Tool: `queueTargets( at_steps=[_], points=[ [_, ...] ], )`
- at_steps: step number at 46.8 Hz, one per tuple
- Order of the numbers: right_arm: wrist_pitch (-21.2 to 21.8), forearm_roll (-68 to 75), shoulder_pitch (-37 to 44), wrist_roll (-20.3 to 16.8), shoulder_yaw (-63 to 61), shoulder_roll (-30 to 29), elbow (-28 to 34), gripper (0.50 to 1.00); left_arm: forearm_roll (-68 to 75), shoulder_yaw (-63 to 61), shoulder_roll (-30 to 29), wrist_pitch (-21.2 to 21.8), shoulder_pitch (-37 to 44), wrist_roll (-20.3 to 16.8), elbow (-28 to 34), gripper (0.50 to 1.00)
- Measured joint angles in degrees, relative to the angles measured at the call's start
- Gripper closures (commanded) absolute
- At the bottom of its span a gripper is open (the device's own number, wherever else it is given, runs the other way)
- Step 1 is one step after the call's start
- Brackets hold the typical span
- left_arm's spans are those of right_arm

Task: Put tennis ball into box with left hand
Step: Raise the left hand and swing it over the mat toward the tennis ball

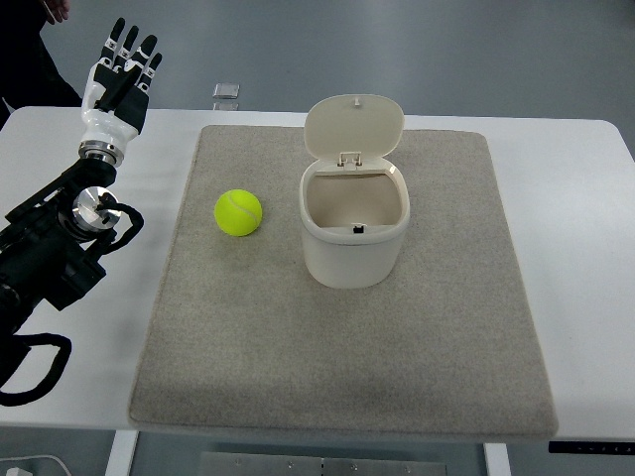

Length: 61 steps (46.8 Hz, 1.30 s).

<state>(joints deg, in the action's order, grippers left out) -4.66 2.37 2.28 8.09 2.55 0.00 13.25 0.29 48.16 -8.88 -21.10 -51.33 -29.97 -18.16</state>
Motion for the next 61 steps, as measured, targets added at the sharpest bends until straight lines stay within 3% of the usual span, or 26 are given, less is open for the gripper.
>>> queueTargets(
  at_steps=[26, 32, 51, 61],
  points=[
    [0.0, 0.0, 0.0, 0.0, 0.0, 0.0, 0.0, 0.562, 0.16, -0.37, -1.11, 0.89, -0.64, 0.0, -0.5, 0.51],
    [0.0, 0.0, 0.0, 0.0, 0.0, 0.0, 0.01, 0.562, 0.9, -2.0, -4.13, 3.44, -4.27, 0.78, -0.72, 0.51],
    [0.0, 0.0, 0.0, 0.0, 0.0, 0.0, -0.01, 0.562, 1.05, -40.9, -16.17, 4.65, -18.18, 2.37, -5.12, 0.51],
    [0.0, 0.0, 0.0, 0.01, 0.0, 0.0, 0.01, 0.562, 1.04, -54.52, -17.47, -1.09, -21.14, 3.95, -7.51, 0.51]
  ],
)
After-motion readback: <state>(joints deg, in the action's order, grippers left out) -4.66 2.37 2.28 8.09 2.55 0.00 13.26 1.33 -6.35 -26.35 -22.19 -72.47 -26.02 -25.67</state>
